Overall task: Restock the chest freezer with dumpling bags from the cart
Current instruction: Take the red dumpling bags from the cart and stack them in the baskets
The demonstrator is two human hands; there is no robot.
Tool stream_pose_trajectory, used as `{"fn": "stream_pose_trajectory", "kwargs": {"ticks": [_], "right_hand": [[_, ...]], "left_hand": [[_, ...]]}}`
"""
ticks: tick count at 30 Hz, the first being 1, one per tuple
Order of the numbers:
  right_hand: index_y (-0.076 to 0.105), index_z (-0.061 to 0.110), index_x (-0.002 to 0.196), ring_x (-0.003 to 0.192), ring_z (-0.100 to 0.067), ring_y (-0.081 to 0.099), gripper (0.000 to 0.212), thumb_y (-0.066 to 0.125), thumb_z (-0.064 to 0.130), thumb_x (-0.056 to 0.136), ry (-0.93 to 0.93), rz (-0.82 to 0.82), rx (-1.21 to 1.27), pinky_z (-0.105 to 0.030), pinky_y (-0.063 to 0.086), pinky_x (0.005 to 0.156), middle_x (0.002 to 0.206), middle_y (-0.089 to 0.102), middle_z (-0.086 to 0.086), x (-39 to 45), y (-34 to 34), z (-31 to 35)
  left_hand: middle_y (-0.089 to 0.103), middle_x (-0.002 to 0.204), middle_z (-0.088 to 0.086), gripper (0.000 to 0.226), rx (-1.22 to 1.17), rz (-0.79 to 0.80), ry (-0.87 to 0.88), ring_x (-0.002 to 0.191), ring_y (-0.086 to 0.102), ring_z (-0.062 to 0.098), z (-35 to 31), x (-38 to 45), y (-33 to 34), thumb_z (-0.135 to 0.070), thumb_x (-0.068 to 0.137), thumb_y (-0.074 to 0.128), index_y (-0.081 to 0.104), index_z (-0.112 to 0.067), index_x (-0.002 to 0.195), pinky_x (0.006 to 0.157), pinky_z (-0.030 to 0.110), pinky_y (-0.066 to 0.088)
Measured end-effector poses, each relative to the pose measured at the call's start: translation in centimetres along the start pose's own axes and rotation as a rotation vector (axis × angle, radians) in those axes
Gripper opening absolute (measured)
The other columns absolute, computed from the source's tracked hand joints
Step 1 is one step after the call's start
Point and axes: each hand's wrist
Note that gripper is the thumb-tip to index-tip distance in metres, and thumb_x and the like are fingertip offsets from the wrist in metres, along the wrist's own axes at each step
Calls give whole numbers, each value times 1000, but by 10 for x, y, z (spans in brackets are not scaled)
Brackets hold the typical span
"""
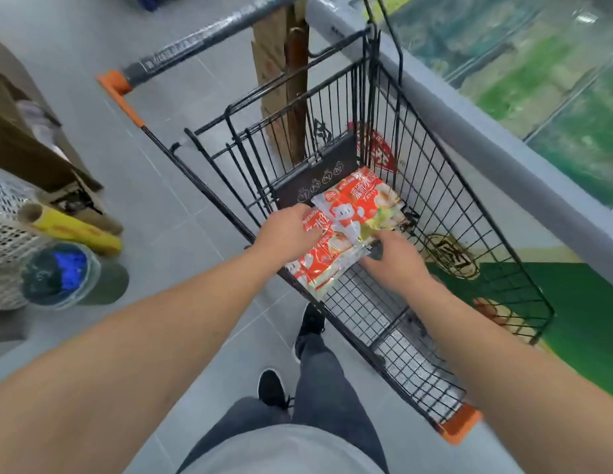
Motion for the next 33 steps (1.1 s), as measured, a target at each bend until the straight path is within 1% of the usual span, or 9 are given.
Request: {"fn": "stream_pose_trajectory", "kwargs": {"ticks": [5,11,14,17,21,24,27,30,33], "right_hand": [[45,11,143,118,-32,56,66,71,33,87,64,118,46,-44,50,97,133,56,-14,67,16,-19],[58,7,129,106,-31,62,49,71,31,88,71,188,21,-46,53,92,125,60,-13,129,46,-41],[60,5,113,99,-32,62,47,70,43,87,74,188,-81,-40,54,79,112,61,-14,150,62,-47],[55,4,120,103,-34,61,56,66,50,89,133,205,-197,-41,56,77,117,59,-16,168,73,-49],[52,6,121,107,-33,60,44,58,41,96,126,193,-265,-42,54,76,118,59,-13,184,79,-51],[48,6,123,107,-33,60,56,62,50,91,125,222,-297,-41,52,75,118,56,-12,190,81,-53],[49,6,123,103,-34,62,41,55,38,98,76,241,-369,-37,49,69,116,58,-11,192,85,-52],[58,8,104,86,-34,64,13,54,19,98,49,111,-192,-33,39,61,98,63,-11,190,88,-57],[57,8,88,74,-33,59,15,58,20,96,-12,12,17,-32,34,57,84,60,-9,177,87,-60]], "left_hand": [[65,128,2,52,-26,102,-95,113,63,22,-2,61,19,-40,94,55,50,-20,141,80,28,47],[59,137,8,56,-48,211,-208,125,56,27,5,119,47,-38,95,55,44,-16,146,100,37,48],[55,142,7,53,-87,229,-241,128,54,26,10,136,58,-33,96,56,46,-15,146,102,30,42],[59,137,3,46,-141,211,-297,125,55,23,13,149,68,-32,96,58,53,-18,140,97,26,42],[67,121,6,37,-228,223,-402,113,62,24,17,162,78,-31,93,62,63,-14,126,93,30,47],[66,114,4,37,-286,257,-468,110,62,25,19,173,90,-33,92,64,64,-12,123,96,35,48],[68,114,3,38,-348,280,-506,108,63,24,22,181,101,-35,90,65,66,-12,120,98,38,48],[70,107,2,28,-406,302,-536,102,66,22,25,184,109,-42,87,65,69,-20,104,94,40,52],[68,106,4,21,-684,341,-638,103,67,24,17,188,114,-46,87,67,60,-26,86,94,44,55]]}}
Point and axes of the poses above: each hand's wrist, its own x-axis towards the middle knuckle, its own y-axis out of the palm, z = x × y
